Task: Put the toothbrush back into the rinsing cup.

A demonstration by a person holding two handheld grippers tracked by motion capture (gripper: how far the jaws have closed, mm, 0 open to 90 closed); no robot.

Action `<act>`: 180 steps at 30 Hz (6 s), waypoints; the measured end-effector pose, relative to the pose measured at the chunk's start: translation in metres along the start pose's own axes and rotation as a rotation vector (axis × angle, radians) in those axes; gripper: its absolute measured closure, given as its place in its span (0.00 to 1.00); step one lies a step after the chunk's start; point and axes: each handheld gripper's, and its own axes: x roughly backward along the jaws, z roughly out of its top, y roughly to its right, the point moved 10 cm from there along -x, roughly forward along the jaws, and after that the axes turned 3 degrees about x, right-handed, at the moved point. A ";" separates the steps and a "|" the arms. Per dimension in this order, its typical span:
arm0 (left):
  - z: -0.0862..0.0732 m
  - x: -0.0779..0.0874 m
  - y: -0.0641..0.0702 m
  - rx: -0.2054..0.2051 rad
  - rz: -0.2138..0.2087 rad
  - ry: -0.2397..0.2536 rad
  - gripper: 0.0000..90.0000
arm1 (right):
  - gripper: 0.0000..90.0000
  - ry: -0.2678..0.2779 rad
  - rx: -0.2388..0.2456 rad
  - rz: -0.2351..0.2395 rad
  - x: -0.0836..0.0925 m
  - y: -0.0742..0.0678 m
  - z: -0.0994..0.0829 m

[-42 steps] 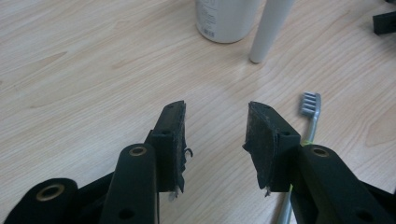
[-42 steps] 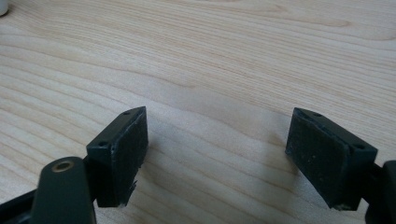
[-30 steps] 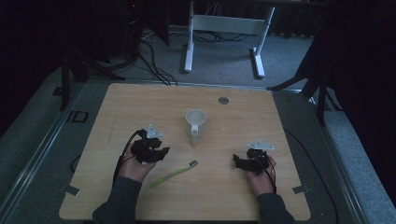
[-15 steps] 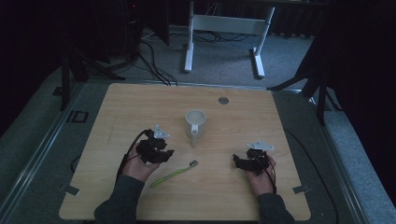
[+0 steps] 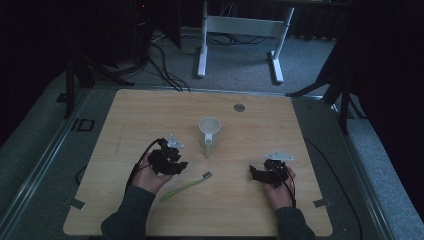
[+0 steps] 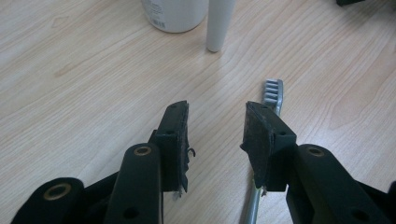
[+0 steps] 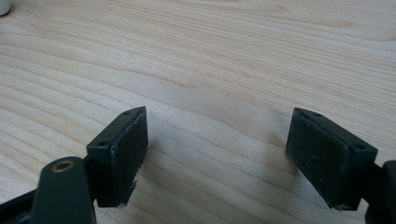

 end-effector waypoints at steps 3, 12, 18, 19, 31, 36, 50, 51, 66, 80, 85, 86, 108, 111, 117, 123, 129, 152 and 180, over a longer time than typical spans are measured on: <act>0.001 -0.001 0.002 -0.007 -0.007 -0.009 0.67 | 0.23 0.000 0.000 0.000 0.000 0.000 0.000; 0.003 -0.002 0.006 -0.025 -0.020 -0.026 0.69 | 0.23 0.000 0.000 0.000 0.000 0.000 0.000; 0.004 -0.002 0.007 -0.035 -0.023 -0.031 0.69 | 0.23 0.000 0.001 0.000 0.000 0.000 0.000; 0.004 -0.002 0.007 -0.034 -0.024 -0.032 0.70 | 0.23 0.000 0.000 0.001 0.000 0.000 0.000; 0.006 -0.004 0.010 -0.029 -0.030 -0.042 0.69 | 0.23 0.000 0.000 0.001 0.000 0.000 0.000; 0.009 -0.005 0.012 -0.037 -0.030 -0.047 0.69 | 0.23 0.000 0.002 0.002 0.000 0.000 0.000; 0.010 -0.004 0.014 -0.061 -0.036 -0.079 0.68 | 0.23 0.000 0.001 0.003 0.000 0.000 0.000; 0.010 -0.004 0.014 -0.063 -0.039 -0.082 0.68 | 0.23 0.000 0.001 0.003 0.000 0.000 0.000; 0.007 -0.009 0.020 -0.094 -0.049 -0.138 0.68 | 0.23 0.000 0.001 0.003 0.000 -0.001 0.000; 0.001 -0.015 0.023 -0.118 -0.056 -0.203 0.69 | 0.23 -0.001 0.001 0.003 0.000 -0.001 0.000; 0.001 -0.016 0.023 -0.121 -0.056 -0.216 0.68 | 0.23 0.000 0.003 0.003 0.000 0.000 0.000; 0.000 -0.017 0.024 -0.123 -0.055 -0.234 0.68 | 0.23 -0.001 0.002 0.004 0.000 0.000 0.000; -0.006 -0.024 0.030 -0.154 -0.056 -0.323 0.69 | 0.23 -0.001 0.002 0.004 0.000 -0.001 0.000; -0.007 -0.026 0.031 -0.152 -0.059 -0.331 0.69 | 0.23 -0.001 0.002 0.004 0.000 -0.001 0.000; -0.010 -0.029 0.030 -0.165 -0.062 -0.363 0.70 | 0.23 -0.001 0.002 0.004 0.000 -0.001 0.000; -0.011 -0.031 0.032 -0.167 -0.073 -0.371 0.72 | 0.23 -0.001 0.002 0.004 0.000 -0.001 0.000; -0.014 -0.032 0.032 -0.176 -0.079 -0.388 0.73 | 0.23 -0.001 0.003 0.004 0.000 -0.001 0.000; -0.027 -0.041 0.038 -0.205 -0.096 -0.466 0.77 | 0.23 0.000 0.002 0.004 0.000 -0.001 0.000; -0.036 -0.058 0.038 -0.248 -0.073 -0.529 0.80 | 0.23 0.000 0.003 0.004 0.000 -0.001 0.000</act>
